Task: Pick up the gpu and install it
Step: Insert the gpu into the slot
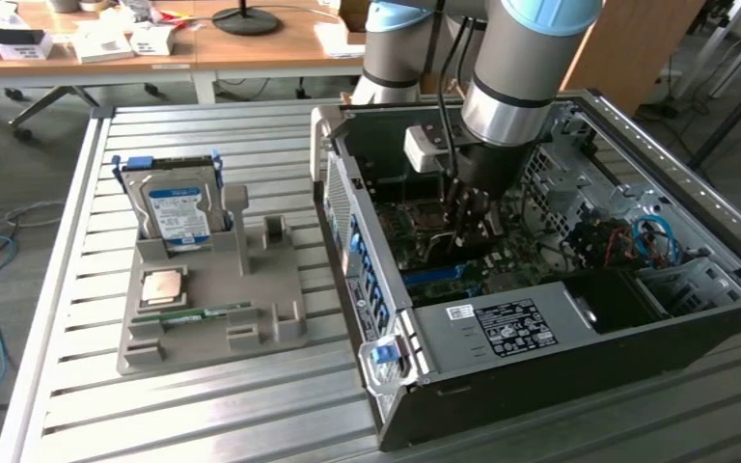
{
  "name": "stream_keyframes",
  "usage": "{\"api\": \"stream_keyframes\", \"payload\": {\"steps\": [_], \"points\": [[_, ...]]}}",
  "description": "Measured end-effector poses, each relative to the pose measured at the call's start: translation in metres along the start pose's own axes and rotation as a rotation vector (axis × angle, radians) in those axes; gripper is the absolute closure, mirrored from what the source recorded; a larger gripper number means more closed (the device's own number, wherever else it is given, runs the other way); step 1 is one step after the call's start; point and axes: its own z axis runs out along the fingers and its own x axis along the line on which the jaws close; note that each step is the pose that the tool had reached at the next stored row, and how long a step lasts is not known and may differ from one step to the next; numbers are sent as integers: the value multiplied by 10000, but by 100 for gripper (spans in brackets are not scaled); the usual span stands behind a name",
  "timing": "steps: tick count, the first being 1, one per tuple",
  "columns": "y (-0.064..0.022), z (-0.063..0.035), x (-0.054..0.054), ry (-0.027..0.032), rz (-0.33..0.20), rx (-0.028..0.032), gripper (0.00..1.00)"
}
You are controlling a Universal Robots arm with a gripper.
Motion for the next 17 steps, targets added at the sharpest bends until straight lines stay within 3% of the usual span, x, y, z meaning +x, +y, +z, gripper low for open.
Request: {"api": "stream_keyframes", "payload": {"steps": [17], "points": [[1,49,1,-1,0,0,74]]}}
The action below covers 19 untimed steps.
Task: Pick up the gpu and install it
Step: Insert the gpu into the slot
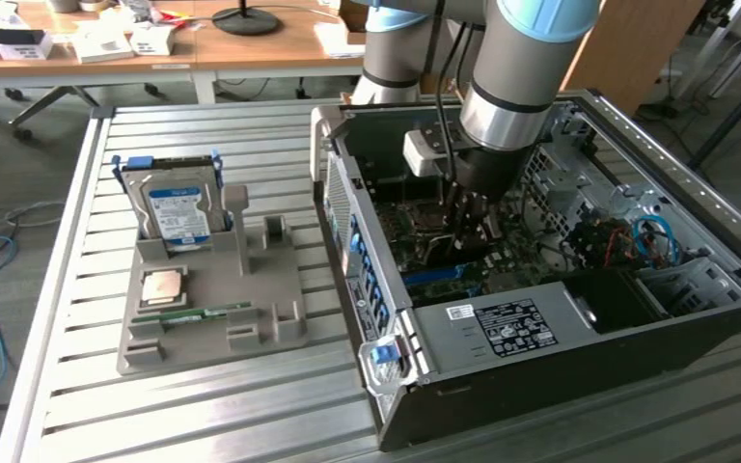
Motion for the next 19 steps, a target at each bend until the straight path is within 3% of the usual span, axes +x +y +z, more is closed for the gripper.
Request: {"api": "stream_keyframes", "payload": {"steps": [19], "points": [[23,8,-1,-1,2,1,74]]}}
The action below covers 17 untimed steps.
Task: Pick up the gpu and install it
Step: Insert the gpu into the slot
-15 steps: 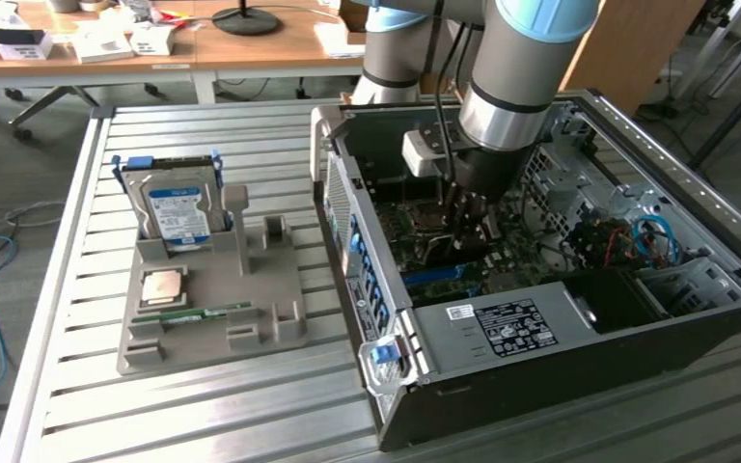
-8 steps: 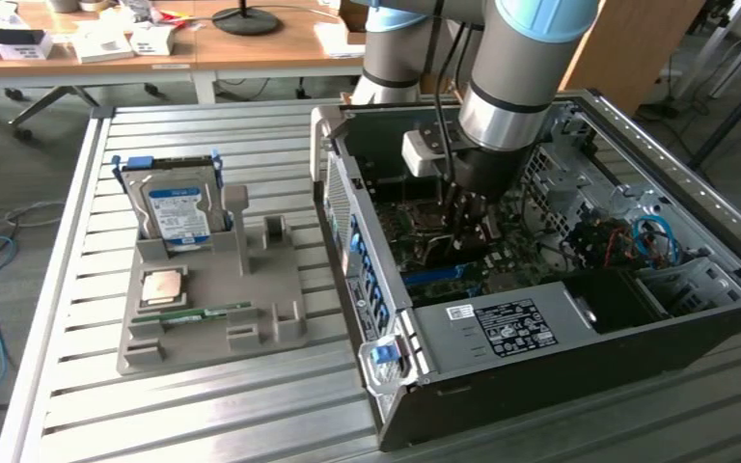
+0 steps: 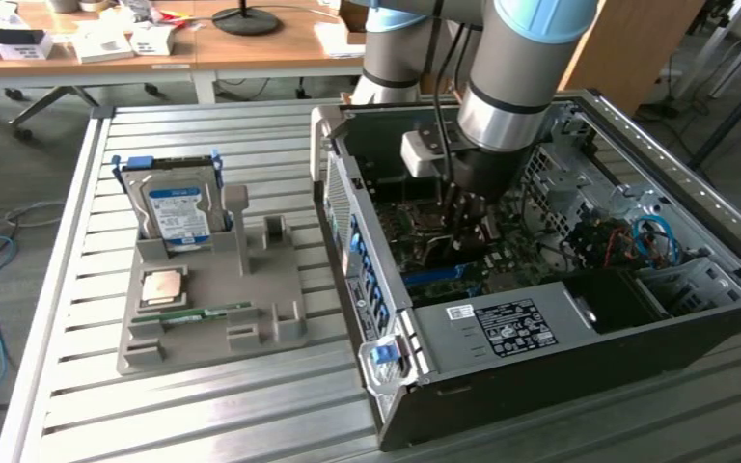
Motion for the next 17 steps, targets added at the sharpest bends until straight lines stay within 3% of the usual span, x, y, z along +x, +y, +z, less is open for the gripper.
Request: {"api": "stream_keyframes", "payload": {"steps": [17], "points": [[5,32,1,0,-3,0,74]]}}
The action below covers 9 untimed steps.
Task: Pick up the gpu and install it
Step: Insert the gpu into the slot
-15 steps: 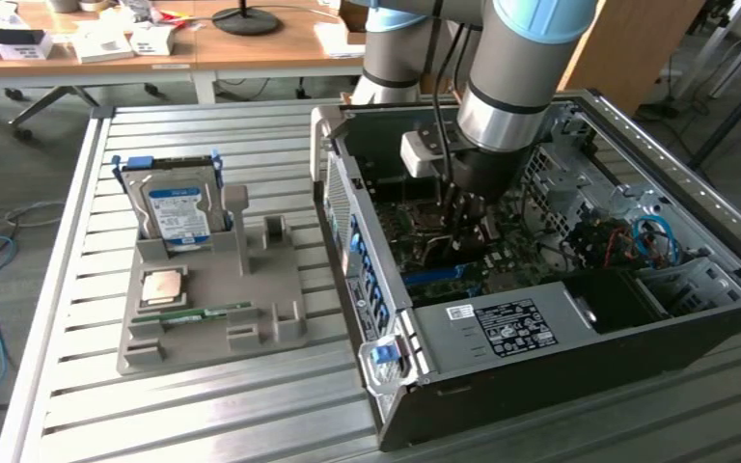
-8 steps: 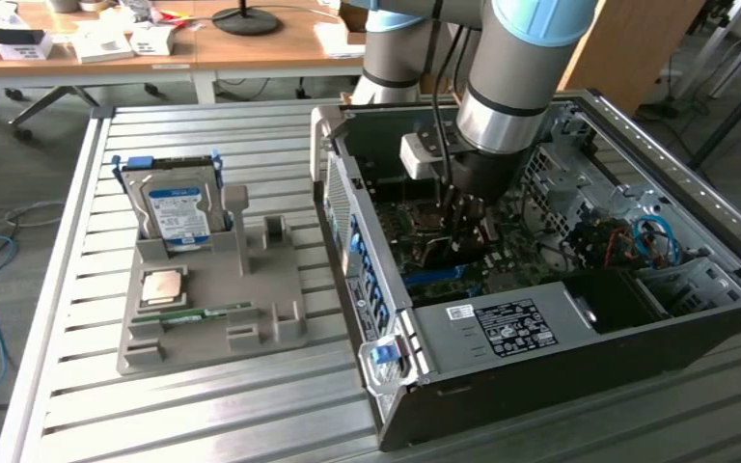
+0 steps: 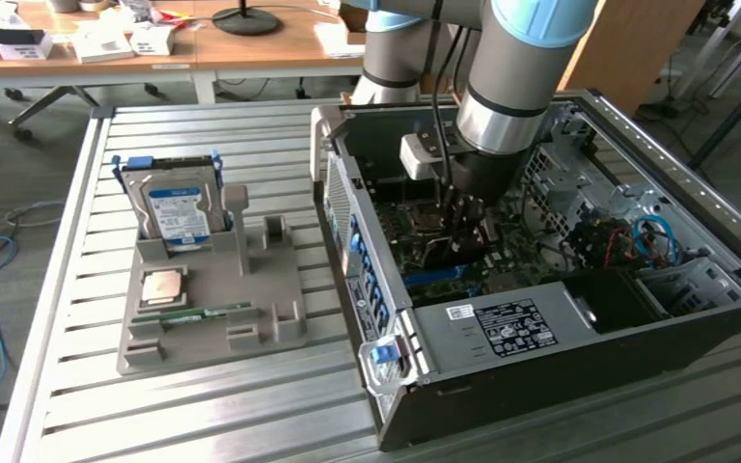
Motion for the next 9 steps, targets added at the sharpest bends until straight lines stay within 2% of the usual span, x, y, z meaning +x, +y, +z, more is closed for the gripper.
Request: {"api": "stream_keyframes", "payload": {"steps": [9], "points": [[0,16,1,3,0,-2,74]]}}
